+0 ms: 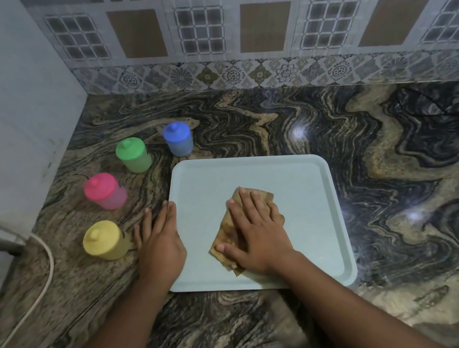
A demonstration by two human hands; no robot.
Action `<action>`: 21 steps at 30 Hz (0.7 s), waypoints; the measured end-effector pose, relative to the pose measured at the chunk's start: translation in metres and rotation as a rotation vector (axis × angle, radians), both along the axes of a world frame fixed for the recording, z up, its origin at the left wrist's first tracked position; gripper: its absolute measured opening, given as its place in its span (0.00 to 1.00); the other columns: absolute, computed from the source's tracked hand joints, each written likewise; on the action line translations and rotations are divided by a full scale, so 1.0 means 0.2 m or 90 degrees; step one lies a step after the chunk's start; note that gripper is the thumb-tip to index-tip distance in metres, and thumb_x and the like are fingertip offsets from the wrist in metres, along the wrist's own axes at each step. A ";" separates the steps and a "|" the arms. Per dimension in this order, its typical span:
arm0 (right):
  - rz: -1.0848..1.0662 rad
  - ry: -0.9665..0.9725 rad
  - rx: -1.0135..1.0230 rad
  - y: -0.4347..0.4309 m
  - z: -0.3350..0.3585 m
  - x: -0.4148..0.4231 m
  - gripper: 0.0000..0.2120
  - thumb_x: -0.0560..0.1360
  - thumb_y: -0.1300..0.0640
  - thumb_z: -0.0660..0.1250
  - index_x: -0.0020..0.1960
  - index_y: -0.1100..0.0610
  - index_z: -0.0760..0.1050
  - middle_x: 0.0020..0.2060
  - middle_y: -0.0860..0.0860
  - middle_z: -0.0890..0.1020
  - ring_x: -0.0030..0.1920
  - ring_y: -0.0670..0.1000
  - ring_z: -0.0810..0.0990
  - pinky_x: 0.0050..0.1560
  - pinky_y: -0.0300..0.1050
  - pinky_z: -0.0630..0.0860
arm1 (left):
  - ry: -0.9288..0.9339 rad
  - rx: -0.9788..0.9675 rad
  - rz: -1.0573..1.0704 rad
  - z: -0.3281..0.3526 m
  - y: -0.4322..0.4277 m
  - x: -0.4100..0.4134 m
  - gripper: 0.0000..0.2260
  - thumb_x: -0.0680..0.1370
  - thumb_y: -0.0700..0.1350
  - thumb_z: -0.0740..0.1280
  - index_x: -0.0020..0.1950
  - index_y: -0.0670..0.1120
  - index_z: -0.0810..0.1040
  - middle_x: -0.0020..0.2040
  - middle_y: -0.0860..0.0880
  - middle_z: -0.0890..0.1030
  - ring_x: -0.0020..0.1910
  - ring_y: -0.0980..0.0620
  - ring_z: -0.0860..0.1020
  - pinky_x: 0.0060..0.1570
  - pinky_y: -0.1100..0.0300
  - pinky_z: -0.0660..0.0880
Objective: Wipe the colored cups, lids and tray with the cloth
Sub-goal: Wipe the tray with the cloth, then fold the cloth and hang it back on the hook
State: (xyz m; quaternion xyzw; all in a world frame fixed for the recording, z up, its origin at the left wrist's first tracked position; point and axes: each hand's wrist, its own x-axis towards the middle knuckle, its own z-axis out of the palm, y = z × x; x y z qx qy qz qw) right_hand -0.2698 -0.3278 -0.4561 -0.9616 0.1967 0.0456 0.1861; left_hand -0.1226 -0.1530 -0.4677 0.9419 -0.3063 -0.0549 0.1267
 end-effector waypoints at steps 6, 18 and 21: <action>-0.060 -0.129 0.124 -0.13 0.13 0.02 0.25 0.80 0.43 0.63 0.74 0.53 0.71 0.75 0.55 0.71 0.75 0.57 0.68 0.73 0.55 0.66 | -0.050 -0.133 0.019 0.14 -0.07 -0.05 0.14 0.77 0.45 0.65 0.62 0.47 0.79 0.68 0.47 0.75 0.69 0.41 0.69 0.61 0.39 0.69; 0.105 -0.093 -0.015 -0.39 0.14 0.22 0.15 0.77 0.55 0.69 0.63 0.50 0.81 0.64 0.53 0.79 0.61 0.58 0.77 0.56 0.51 0.77 | 0.103 -0.028 0.056 0.22 -0.26 -0.34 0.16 0.77 0.58 0.66 0.59 0.50 0.78 0.56 0.49 0.79 0.55 0.46 0.77 0.48 0.51 0.77; 0.108 -0.080 -0.021 -0.41 0.12 0.23 0.13 0.77 0.52 0.68 0.61 0.49 0.82 0.66 0.51 0.77 0.62 0.58 0.76 0.56 0.53 0.77 | 0.120 -0.030 0.102 0.22 -0.30 -0.37 0.12 0.77 0.55 0.68 0.57 0.51 0.77 0.54 0.50 0.79 0.56 0.47 0.76 0.48 0.51 0.75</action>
